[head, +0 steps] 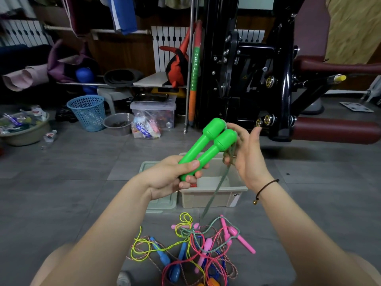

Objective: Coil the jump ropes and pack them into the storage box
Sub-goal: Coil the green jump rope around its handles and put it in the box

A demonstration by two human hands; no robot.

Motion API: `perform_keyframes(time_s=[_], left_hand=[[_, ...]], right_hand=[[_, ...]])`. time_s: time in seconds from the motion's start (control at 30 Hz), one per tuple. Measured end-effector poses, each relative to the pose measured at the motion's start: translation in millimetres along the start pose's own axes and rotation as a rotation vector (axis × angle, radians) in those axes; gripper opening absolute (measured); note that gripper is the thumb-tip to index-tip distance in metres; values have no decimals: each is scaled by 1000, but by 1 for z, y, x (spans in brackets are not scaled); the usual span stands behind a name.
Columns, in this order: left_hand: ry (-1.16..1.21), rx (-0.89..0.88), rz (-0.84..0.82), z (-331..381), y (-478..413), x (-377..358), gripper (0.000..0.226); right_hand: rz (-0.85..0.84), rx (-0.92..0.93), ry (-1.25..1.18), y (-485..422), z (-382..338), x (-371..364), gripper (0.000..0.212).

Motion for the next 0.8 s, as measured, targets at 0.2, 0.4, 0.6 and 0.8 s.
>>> perform_keyframes(time_s=[0.2, 0.4, 0.6, 0.8], left_hand=[[125, -82, 148, -2, -12, 2, 27], [-683, -59, 443, -7, -18, 20, 17], [-1486, 171, 268, -19, -23, 8, 19], [-1378, 221, -72, -10, -11, 1, 21]], right_hand=[[-23, -12, 898, 13, 35, -29, 11], [-455, -36, 1460, 25, 43, -41, 16], [-512, 123, 1689, 16, 8, -22, 41], [-497, -76, 1228, 6, 5, 2, 42]])
Point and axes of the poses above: each hand's wrist, its own y-axis away from the middle knuckle, its own x-axis out of the back of the hand, z = x × y, the point moved 3 cm from there along -y, towards the middle knuckle, and after that the axes turned 6 degrees about y, right-handed, at the moved point
